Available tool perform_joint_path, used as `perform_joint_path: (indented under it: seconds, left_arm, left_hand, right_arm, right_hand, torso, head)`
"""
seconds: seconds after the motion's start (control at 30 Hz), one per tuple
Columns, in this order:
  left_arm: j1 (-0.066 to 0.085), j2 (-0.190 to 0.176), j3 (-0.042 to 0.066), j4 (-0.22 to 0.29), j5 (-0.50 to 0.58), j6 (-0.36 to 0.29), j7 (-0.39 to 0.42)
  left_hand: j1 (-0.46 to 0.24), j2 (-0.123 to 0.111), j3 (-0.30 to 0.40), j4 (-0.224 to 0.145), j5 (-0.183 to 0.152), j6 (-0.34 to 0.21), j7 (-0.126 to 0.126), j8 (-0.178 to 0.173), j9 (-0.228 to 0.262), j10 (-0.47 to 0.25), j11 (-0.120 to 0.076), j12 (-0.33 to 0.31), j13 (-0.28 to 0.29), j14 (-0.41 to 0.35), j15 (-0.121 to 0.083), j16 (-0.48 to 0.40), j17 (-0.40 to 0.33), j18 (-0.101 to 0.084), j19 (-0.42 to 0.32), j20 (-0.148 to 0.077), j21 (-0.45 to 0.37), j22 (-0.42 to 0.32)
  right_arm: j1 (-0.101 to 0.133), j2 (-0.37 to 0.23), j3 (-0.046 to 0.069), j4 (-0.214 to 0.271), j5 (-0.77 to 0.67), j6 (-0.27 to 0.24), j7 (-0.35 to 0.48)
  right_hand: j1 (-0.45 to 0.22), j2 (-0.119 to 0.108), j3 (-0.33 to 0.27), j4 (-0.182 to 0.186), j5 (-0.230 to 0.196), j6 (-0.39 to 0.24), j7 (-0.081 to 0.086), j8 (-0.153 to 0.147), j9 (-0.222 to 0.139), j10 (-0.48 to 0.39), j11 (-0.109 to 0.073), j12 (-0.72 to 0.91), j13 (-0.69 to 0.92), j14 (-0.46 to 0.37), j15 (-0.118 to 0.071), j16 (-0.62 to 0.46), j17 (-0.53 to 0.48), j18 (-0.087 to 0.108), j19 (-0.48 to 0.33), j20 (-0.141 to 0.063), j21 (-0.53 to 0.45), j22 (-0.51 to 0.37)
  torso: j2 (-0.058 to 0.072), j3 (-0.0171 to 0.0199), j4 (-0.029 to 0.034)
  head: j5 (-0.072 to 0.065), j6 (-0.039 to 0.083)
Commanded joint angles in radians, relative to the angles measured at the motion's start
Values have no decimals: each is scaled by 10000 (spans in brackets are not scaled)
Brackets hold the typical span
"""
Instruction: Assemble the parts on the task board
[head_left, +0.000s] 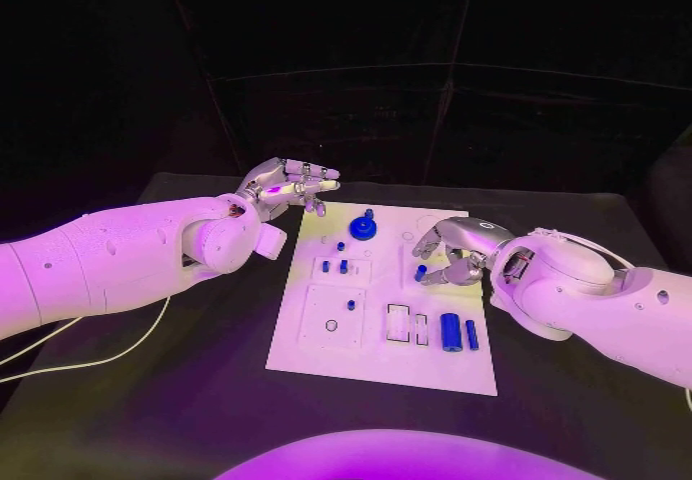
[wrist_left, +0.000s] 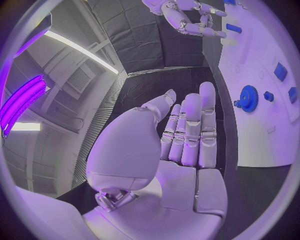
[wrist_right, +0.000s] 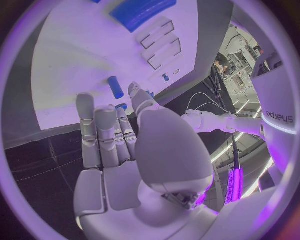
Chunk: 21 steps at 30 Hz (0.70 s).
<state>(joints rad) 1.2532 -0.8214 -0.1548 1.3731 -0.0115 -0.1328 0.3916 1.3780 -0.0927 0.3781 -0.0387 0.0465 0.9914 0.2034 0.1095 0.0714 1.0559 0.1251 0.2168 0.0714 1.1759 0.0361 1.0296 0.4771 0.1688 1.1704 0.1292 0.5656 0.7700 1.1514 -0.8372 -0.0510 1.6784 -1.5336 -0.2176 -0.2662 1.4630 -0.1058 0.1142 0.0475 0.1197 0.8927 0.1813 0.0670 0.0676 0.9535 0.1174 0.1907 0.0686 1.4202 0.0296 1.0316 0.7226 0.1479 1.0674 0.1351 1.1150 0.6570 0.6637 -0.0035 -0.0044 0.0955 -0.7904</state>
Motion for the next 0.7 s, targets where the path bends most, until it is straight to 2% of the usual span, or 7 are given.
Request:
perform_joint_path:
  seconds: [0.03,0.13,0.37,0.7]
  left_arm:
    - [17,16,7,11,2,124,56]
    - [17,20,7,6,2,128,57]
    - [17,23,7,2,2,134,57]
    - [17,21,7,-7,1,112,62]
  left_hand:
    - [76,5,-28,-30,42,-73,-29,46,5,-75,12,69,9,-65,-9,-5,-10,134,-64,21,-63,-11]
    - [76,5,-28,-30,42,-73,-29,46,5,-75,12,69,9,-65,-9,-5,-10,134,-64,21,-63,-11]
    - [78,6,-40,-40,42,-79,-29,57,6,-85,12,88,9,-71,-8,-3,-17,134,-65,22,-66,-14]
    - [78,6,-40,-40,42,-79,-29,57,6,-85,12,88,9,-71,-8,-3,-17,134,-65,22,-66,-14]
  right_arm:
    - [13,116,0,-59,-376,566,-223]
    - [11,223,-2,-137,-441,667,-266]
    - [5,357,-5,-304,-558,899,-350]
    - [-6,481,-8,-502,-657,1035,-419]
  right_hand:
    - [69,228,19,26,39,173,-16,67,24,385,-29,221,21,118,-59,106,111,133,231,-45,146,247]
    - [164,404,144,44,-1,356,-53,106,30,704,-81,304,-31,180,-106,202,252,90,419,-88,300,496]
    - [269,538,409,88,-30,686,-52,168,36,1027,-120,252,-74,287,-145,445,584,14,690,-134,561,923]
    - [268,472,571,136,-1,871,-4,167,21,1016,-79,71,-88,268,-122,419,533,8,693,-129,590,934]
  torso:
    - [1,-3,1]
    - [1,0,-3]
    - [2,1,-9]
    - [-6,4,-7]
  head:
    - [3,-15]
    - [7,-30]
    - [-6,-48]
    - [-10,-67]
